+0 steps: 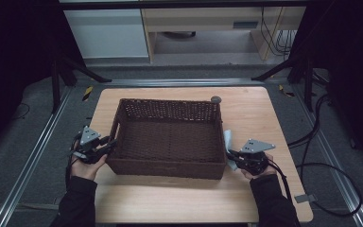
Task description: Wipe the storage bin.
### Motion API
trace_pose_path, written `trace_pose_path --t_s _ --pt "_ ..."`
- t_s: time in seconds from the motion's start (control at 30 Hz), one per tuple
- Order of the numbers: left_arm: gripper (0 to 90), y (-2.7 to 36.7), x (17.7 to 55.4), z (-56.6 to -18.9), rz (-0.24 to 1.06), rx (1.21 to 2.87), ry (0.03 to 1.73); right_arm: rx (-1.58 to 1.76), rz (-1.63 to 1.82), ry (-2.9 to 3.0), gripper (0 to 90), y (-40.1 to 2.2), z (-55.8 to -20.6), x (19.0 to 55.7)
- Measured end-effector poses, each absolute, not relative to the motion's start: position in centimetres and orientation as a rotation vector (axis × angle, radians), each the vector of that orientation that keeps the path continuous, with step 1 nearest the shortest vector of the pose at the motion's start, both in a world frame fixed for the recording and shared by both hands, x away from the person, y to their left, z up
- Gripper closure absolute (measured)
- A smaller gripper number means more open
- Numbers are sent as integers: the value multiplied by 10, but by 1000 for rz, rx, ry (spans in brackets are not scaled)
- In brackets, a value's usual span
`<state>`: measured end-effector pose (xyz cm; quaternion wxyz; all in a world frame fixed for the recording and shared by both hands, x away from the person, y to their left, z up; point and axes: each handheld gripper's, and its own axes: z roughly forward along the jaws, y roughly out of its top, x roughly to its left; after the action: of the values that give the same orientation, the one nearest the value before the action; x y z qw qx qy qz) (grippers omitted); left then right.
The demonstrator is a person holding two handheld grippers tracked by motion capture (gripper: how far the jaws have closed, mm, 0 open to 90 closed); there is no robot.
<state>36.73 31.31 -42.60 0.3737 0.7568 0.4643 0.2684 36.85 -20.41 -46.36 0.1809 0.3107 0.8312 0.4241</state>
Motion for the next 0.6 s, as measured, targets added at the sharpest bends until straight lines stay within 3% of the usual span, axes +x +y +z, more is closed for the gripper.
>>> trace_pose_path --t_s 0.23,0.6 --pt "650 314 369 -426 677 1938 1187 904 1134 2435 834 -201 -481 369" --pt "647 315 369 -426 664 1934 1190 775 1371 2225 834 -209 -430 349"
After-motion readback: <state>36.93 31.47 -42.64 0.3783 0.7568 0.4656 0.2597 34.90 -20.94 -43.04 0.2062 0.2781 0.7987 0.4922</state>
